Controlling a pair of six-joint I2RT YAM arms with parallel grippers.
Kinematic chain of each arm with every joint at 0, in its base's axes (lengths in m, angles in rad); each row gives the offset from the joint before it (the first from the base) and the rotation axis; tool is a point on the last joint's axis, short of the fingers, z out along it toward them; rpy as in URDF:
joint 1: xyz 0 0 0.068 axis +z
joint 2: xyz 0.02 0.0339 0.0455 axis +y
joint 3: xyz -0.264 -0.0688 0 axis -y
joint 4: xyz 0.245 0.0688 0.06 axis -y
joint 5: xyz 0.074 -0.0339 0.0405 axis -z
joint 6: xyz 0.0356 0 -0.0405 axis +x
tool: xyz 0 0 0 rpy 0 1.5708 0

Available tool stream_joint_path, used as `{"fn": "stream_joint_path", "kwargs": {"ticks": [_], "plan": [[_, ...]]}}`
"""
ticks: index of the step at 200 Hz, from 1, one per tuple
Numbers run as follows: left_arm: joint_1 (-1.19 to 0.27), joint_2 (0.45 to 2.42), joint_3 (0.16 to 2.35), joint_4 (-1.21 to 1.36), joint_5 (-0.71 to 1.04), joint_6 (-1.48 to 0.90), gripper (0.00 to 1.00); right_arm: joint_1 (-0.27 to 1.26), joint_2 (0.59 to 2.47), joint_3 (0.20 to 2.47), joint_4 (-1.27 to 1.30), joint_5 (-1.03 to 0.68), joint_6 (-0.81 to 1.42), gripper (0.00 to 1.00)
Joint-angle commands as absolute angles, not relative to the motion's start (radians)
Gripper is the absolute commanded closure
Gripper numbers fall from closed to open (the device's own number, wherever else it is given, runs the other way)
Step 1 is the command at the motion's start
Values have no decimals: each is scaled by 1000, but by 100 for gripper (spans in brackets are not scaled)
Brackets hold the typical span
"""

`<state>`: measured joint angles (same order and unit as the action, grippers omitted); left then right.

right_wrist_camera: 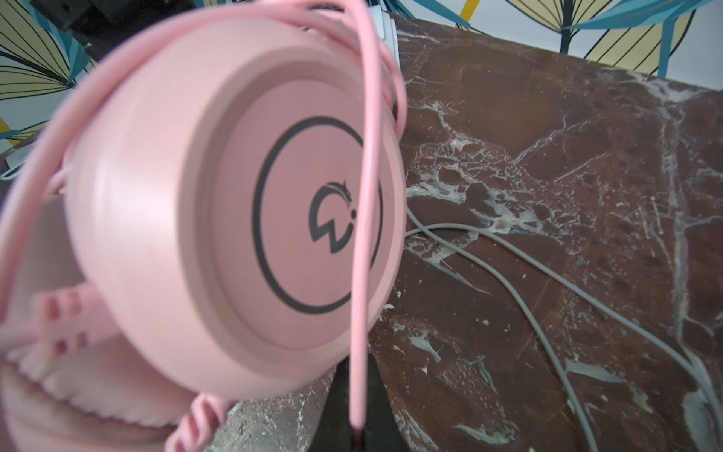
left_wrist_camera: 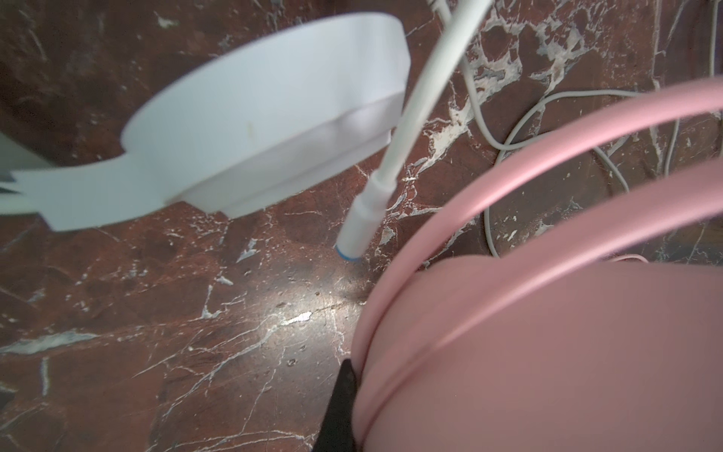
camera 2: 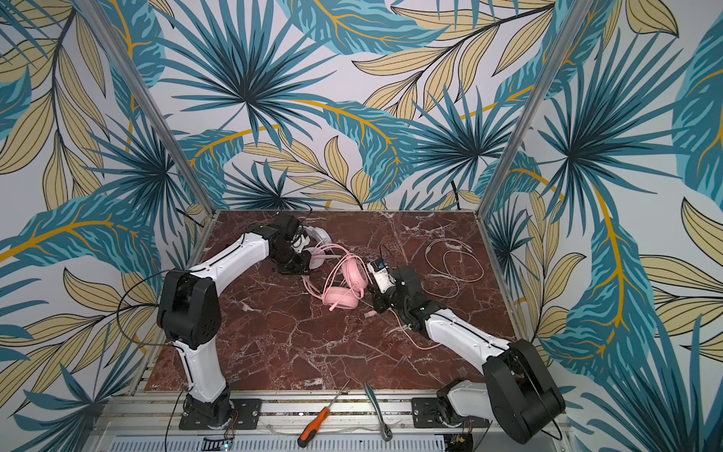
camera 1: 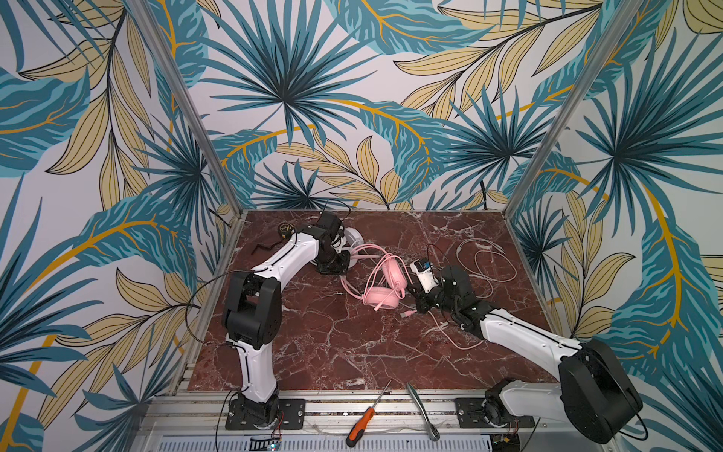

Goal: Wrap the headphones

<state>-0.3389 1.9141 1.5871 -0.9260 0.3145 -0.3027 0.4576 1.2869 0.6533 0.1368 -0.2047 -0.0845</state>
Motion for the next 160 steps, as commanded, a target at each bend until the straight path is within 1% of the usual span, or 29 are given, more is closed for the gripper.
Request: {"fn": "stream_joint_path", "kwargs": {"ticks": [1, 50, 91, 133, 160], "plan": [[-336, 1904, 1637, -922, 390, -290, 100, 453, 1284, 731, 54, -186, -175, 100], [-336, 1880, 1631, -941, 403, -248, 100, 439, 1396, 872, 20, -185, -141, 100], [-335, 1852, 1596, -945, 404, -229, 100, 429, 1433, 957, -15, -153, -151, 100], [-337, 1835, 1584, -951, 418, -206, 100, 413, 1530, 1068, -128, -118, -114, 100], [-337, 1822, 1582, -951, 444, -196, 100, 406, 1581, 1100, -152, -111, -72, 100]]}}
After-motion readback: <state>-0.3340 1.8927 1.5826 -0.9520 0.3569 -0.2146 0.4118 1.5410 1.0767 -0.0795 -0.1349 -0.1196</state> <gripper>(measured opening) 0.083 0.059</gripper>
